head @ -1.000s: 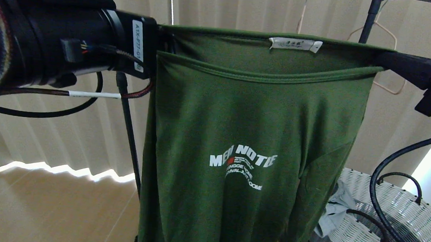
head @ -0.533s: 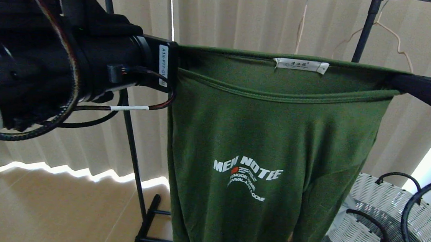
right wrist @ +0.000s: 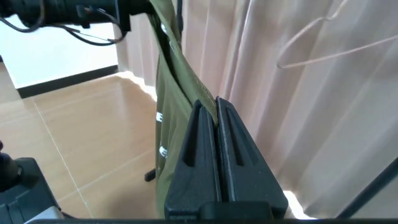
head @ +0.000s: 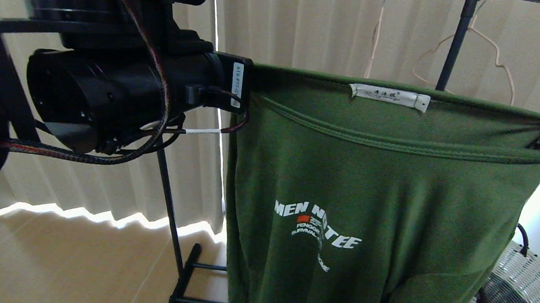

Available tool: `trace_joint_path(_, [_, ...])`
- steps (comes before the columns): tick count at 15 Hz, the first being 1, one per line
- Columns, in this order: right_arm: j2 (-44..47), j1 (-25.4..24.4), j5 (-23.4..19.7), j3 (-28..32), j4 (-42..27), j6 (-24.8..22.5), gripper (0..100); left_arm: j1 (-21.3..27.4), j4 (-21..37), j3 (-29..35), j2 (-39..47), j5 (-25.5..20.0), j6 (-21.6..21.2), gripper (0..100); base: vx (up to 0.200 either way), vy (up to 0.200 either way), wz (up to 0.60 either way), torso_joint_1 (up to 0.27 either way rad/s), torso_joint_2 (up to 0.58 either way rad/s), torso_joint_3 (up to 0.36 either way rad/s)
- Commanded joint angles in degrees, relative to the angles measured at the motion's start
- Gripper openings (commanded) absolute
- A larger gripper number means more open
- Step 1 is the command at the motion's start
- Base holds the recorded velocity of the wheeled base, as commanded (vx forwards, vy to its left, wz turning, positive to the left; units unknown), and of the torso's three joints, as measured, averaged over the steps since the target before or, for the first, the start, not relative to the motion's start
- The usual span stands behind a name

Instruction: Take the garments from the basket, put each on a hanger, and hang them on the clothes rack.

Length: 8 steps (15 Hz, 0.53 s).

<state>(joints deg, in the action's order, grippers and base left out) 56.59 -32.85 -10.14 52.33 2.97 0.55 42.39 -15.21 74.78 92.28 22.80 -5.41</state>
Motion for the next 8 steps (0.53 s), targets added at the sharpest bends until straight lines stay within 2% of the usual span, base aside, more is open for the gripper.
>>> trace_joint_path(1, [0.3,-0.2,0.2,-0.2,0.1,0.0,0,0.0,0.2,0.0,0.4,0.0,0.1,0,0.0,0.0,0.0,0.0,0.0,0.0])
trace_joint_path(4, [2.5,1.8,0.6,0.1,0.6,-0.2,0,0.1,2.5,-0.2,-2.3,-0.1,0.1,0,0.0,0.0,0.0,0.0,0.0,0.0])
trace_joint_path(6, [5.4,5.0,0.7,-0.2,6.3,-0.4,0,0.2,8.5,-0.6,-6.1,-1.6,1.3,0,0.0,0.0,0.0,0.0,0.0,0.0])
trace_joint_path(8, [8.4,7.2,0.6,0.0,11.0,-0.3,0,0.1,14.0,-0.7,-9.6,-7.2,2.0,0,0.0,0.0,0.0,0.0,0.0,0.0])
